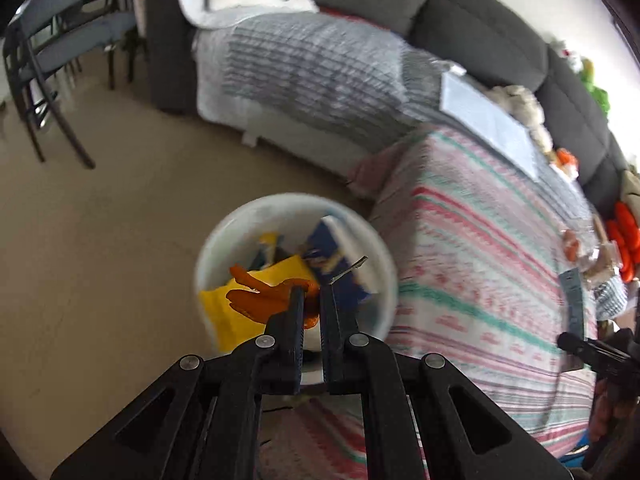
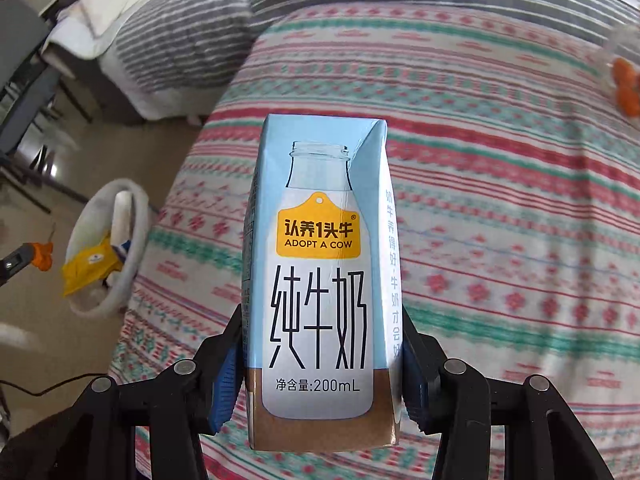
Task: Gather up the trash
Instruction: 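Drop the orange peel into the white bin with the left gripper while the right drops the carton in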
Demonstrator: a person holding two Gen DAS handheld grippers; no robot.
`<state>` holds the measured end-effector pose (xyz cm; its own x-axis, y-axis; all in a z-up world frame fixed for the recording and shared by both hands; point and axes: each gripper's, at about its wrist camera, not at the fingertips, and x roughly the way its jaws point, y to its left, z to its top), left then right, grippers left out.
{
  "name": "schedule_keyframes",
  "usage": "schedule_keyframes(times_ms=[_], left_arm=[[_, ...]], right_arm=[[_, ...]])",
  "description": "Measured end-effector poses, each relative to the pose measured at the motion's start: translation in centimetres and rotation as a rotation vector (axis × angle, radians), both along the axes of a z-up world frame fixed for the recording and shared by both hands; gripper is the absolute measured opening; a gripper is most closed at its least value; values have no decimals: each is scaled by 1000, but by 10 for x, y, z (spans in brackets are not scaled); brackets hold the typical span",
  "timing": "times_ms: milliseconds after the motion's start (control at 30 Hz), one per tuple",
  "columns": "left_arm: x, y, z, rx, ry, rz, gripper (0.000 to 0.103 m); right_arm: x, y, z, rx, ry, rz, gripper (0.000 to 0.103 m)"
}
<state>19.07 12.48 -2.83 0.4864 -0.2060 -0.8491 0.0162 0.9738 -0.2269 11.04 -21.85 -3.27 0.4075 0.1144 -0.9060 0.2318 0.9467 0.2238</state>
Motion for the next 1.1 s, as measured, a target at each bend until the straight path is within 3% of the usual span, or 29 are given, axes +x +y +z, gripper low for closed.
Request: schedule_keyframes(times_ms=[267,333,400,533,600,800,1100], left_arm=[[22,6,-17,2,-13,-3,11],[23,8,-19,-10,18,-1,27],[21,11,-19,13,15,18,65],[8,21,-10,103,-30,35,76],[0,28,-10,157,-25,52,86],[-28,55,-20,293,5,49,91],[-51,87,-15,274,2,66,93]], right_arm=[[21,35,-9,-2,6,46,57],[25,43,-10,-4,5,60,57],[29,51,-11,-5,2,74,57],[39,70,-10,-6,-10,107,57],[45,82,-9,-7,-18,127,57],[68,131,-12,10,-39,219,57],[104,200,-38,28,-52,313,58]])
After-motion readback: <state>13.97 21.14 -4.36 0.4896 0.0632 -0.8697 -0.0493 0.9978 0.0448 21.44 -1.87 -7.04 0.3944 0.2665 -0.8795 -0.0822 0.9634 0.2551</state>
